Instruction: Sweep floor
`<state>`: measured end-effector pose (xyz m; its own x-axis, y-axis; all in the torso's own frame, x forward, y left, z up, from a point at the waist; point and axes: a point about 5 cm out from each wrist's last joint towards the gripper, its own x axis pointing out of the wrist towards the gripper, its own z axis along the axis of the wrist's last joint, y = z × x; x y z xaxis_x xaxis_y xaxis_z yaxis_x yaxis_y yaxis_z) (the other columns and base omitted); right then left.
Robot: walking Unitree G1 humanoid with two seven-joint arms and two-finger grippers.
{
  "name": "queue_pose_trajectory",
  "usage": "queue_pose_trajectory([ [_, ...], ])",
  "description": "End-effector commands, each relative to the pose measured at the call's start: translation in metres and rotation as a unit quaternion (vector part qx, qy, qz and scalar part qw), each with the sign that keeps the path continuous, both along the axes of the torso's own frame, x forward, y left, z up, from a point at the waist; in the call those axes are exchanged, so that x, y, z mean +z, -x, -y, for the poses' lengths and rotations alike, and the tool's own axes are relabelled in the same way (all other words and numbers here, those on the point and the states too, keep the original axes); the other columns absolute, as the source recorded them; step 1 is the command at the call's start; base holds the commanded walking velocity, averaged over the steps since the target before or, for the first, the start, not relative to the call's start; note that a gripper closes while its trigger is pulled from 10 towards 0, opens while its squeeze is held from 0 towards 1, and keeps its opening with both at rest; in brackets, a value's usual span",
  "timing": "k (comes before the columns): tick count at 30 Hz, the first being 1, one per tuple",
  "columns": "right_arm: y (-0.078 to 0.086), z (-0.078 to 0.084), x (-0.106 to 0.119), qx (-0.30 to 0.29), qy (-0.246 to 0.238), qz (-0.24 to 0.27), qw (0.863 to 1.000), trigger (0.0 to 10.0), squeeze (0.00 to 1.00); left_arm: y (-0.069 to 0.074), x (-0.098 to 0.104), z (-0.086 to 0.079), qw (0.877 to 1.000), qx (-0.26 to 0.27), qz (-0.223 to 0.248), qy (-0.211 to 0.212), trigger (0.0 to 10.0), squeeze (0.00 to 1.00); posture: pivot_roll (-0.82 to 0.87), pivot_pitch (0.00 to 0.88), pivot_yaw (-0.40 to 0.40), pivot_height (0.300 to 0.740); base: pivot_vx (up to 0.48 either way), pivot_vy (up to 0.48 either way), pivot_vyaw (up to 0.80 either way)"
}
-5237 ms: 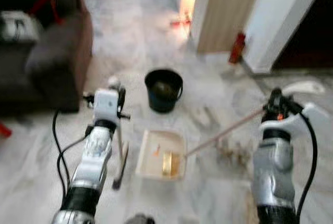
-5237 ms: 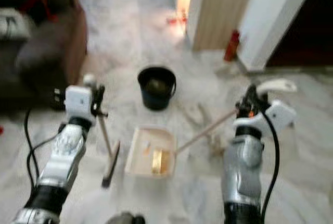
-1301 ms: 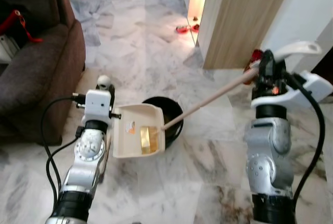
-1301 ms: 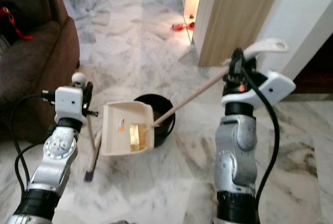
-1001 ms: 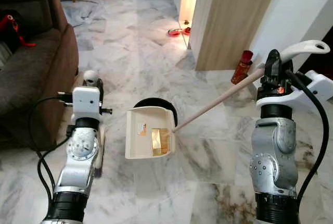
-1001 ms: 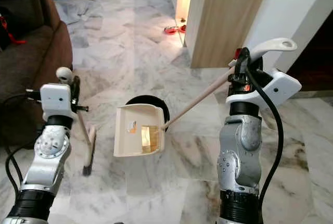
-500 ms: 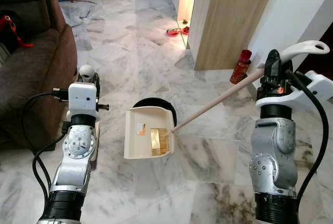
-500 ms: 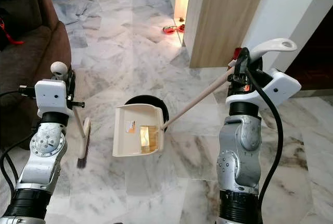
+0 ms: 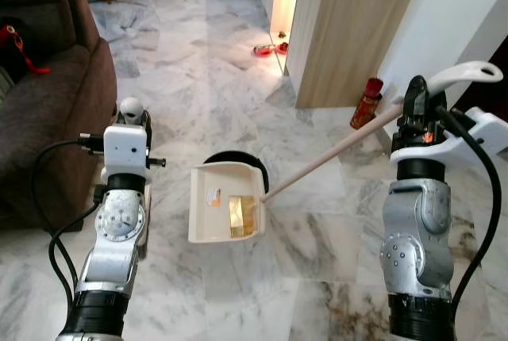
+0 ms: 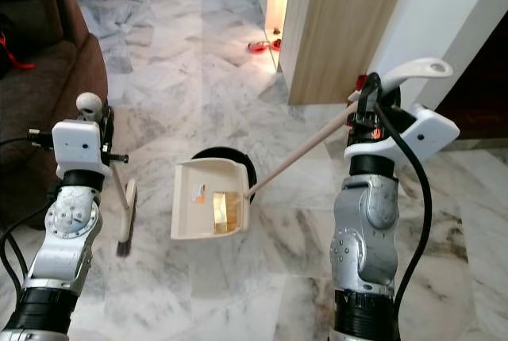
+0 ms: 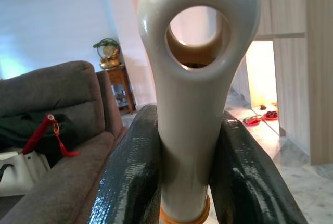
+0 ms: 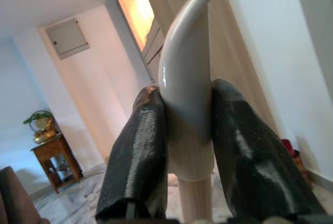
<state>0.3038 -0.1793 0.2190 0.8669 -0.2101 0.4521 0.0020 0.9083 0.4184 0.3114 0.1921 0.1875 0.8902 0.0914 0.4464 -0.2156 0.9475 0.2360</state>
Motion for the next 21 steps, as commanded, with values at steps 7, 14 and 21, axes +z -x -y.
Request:
queue_pose_trajectory([
  [7, 0.0054, 0.0005, 0.0179, -0.004, -0.009, 0.049, 0.999, 10.0, 0.00, 0.0026, 0.0097, 0.0059, 0.999, 0.003, 0.036, -0.005, 10.0, 0.00, 0.08, 0.099, -0.054, 0.740, 0.309, 0.000, 0.00],
  [14, 0.0057, 0.0016, 0.0173, -0.006, -0.009, 0.048, 0.999, 10.0, 0.00, 0.0028, 0.0111, 0.0033, 0.999, 0.006, 0.039, -0.012, 10.0, 0.00, 0.09, 0.100, -0.053, 0.740, 0.312, 0.000, 0.00],
  [21, 0.0054, 0.0002, 0.0177, -0.003, -0.010, 0.049, 0.999, 10.0, 0.00, 0.0032, 0.0126, 0.0048, 0.999, 0.005, 0.042, -0.014, 10.0, 0.00, 0.09, 0.099, -0.054, 0.740, 0.312, 0.000, 0.00],
])
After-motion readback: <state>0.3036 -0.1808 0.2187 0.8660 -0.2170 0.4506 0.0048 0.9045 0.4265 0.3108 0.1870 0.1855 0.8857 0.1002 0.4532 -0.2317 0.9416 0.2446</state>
